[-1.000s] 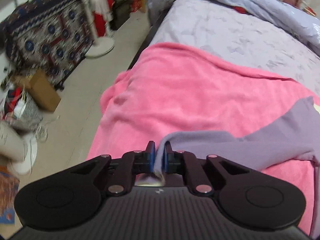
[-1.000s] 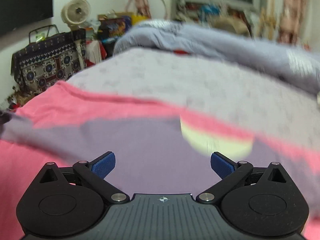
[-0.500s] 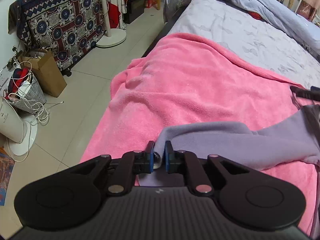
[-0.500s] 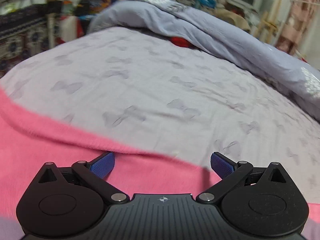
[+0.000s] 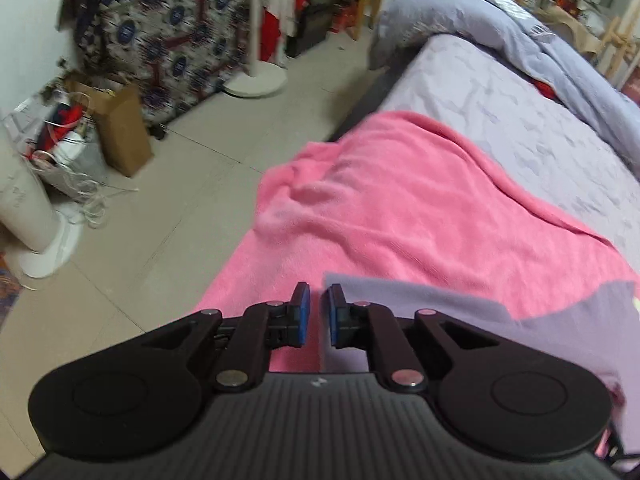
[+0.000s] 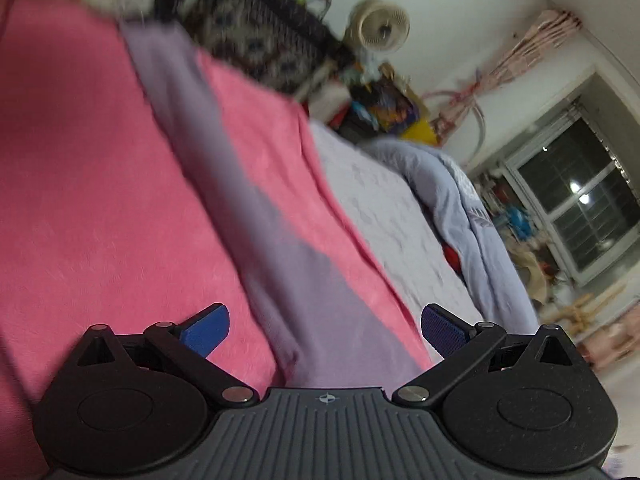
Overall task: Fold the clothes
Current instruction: 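Grasp the lavender shirt sleeve edge with the left gripper and lift it, then fold the held sleeve across the shirt back with the left gripper and release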
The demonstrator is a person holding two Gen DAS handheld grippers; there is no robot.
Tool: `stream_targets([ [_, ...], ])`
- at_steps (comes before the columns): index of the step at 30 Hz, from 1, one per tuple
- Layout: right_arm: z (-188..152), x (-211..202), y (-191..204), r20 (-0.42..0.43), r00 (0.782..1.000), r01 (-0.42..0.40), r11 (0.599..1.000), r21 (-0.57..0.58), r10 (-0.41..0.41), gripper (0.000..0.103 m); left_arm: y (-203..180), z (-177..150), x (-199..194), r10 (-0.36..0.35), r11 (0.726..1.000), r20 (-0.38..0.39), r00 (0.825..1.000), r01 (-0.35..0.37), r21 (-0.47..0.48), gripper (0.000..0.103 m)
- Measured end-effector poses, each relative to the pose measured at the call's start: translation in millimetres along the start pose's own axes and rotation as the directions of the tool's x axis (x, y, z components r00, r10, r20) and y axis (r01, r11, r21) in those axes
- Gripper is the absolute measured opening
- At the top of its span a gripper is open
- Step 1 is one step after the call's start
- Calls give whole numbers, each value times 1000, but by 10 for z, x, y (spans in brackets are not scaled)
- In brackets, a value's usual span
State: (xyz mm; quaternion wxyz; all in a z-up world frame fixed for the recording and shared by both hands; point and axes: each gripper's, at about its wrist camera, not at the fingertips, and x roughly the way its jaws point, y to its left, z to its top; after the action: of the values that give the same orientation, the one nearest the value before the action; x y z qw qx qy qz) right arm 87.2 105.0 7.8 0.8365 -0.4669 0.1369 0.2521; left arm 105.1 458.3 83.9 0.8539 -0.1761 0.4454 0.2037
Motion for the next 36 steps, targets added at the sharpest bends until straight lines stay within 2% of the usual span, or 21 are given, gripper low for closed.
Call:
stream_targets([
  [2,39,206,-23,-60,998,9,998,55,-6,103,45,-11,-88,73,997,36,997,-72,-19,18],
  [3,59,276,-65,-62,998,15,996,86,-10,103,74,-27,-141,118,993,54,992,-117,-23,26],
  [4,82,348,-97,-74,997,30,995,97,-23,103,62,-69,-194,165,986,76,983,-167,27,37],
  [6,112,484,-163,-94,995,44,993,114,-33,103,26,-160,-300,253,952,128,959,-270,141,42],
  [8,120,585,-224,-106,994,37,991,129,-23,103,-122,-321,-430,190,916,147,971,-230,329,43],
  [9,107,607,-243,-108,994,29,990,141,-14,103,-229,-438,-482,140,881,149,979,-192,433,49],
  [10,95,592,-238,-112,994,31,988,151,-14,103,-339,-560,-531,88,832,145,986,-152,533,61],
  [11,83,575,-233,-116,993,34,987,160,-15,103,-450,-682,-581,36,771,134,990,-113,627,66],
  [12,71,558,-227,-121,993,36,985,169,-16,103,-560,-803,-631,-15,698,118,993,-74,712,74],
  [15,52,505,-211,-134,991,46,980,192,-20,103,-763,-994,-416,11,544,157,988,-137,828,75],
  [18,53,472,-210,-146,989,56,978,202,-27,103,-959,-1176,-183,35,373,206,978,-204,905,73],
  [20,40,469,-220,-149,988,59,977,205,-28,103,-1091,-1297,-28,46,250,240,970,-244,937,66],
  [21,36,455,-219,-151,988,59,976,209,-28,103,-1105,-1307,29,39,224,241,970,-243,944,60],
  [23,34,452,-237,-158,987,60,974,220,-25,103,-1119,-1325,101,34,185,245,969,-247,951,28],
  [24,34,452,-249,-161,987,59,972,226,-23,103,-1126,-1344,114,39,165,253,967,-256,953,6],
  [25,33,443,-259,-163,986,59,971,230,-22,103,-1134,-1362,126,45,145,261,964,-265,953,5],
  [27,32,430,-300,-166,986,64,969,238,-25,103,-1106,-1295,58,40,204,252,967,-254,945,5],
  [30,-1,339,-372,-162,987,66,961,269,-22,103,-1046,-1175,-178,23,297,273,962,-267,917,5],
  [31,-19,304,-410,-156,988,63,956,288,-18,103,-1037,-1170,-265,14,307,283,959,-274,912,5],
  [34,-85,154,-547,-118,992,12,931,364,34,103,-982,-1136,-526,-5,303,292,956,-277,912,5],
  [36,-135,80,-631,-107,991,-29,912,408,79,103,-916,-1166,-518,27,289,254,967,-251,924,7],
])
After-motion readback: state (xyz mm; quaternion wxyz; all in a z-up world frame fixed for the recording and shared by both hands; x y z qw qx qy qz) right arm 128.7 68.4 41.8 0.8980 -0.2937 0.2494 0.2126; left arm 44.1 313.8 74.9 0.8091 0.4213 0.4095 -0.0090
